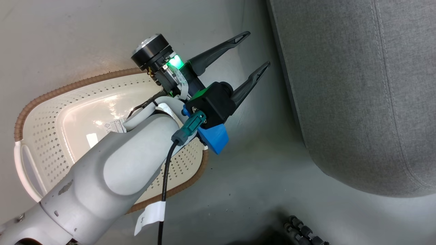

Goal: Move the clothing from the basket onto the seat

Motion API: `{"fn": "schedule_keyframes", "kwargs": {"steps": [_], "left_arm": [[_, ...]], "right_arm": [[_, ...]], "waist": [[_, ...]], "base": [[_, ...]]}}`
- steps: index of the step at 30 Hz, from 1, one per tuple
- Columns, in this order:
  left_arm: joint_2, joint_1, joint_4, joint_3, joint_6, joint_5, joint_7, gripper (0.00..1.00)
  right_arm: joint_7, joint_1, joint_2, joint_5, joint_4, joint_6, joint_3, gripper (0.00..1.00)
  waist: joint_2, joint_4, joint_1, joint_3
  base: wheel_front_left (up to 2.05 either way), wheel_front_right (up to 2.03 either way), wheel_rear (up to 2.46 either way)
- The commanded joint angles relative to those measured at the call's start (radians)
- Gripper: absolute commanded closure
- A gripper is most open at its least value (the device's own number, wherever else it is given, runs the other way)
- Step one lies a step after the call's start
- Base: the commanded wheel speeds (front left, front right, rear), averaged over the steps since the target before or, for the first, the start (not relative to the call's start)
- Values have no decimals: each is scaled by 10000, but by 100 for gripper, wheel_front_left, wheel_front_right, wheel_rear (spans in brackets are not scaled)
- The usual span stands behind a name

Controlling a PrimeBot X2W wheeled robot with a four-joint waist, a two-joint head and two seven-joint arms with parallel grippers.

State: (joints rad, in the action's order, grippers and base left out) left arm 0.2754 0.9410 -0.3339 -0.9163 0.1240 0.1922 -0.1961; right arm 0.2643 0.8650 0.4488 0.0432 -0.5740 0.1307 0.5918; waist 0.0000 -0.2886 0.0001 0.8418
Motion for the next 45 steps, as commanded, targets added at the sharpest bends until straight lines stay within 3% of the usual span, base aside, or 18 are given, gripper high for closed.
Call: {"fn": "schedule_keyframes", "kwargs": {"steps": [1,7,8,9,16,32,45], "left_arm": [[49,165,59,15,-25,-9,12,0],[210,139,132,-18,-72,57,104,0],[218,117,129,-26,-83,73,113,0],[230,90,114,-38,-87,87,104,0],[134,-161,-13,-89,-205,205,-95,0],[-265,-1452,-653,32,-579,831,-655,0],[-474,-3232,149,1262,-1165,1107,-702,0]], "right_arm": [[2,-70,-76,-37,-83,1,15,100],[2,-55,-423,-180,-385,1,-5,100],[2,-83,-448,-183,-271,1,34,47],[1,-159,-539,-175,-210,1,42,0],[2,-1225,-730,-106,414,1,-71,0],[2,-5265,-1472,-127,1750,0,-583,0],[1,-6632,-1686,3,3473,1,-1900,0]], "waist": [[0,-8,-1,34],[0,-69,-1,38],[0,-80,-1,5],[0,-95,-1,-63],[0,-156,-1,-776],[0,-22,-1,-3256],[0,622,-1,-5283]], "base": [[0,0,0],[0,0,0],[0,0,0],[0,0,0],[0,0,0],[0,0,0],[0,0,0]]}}
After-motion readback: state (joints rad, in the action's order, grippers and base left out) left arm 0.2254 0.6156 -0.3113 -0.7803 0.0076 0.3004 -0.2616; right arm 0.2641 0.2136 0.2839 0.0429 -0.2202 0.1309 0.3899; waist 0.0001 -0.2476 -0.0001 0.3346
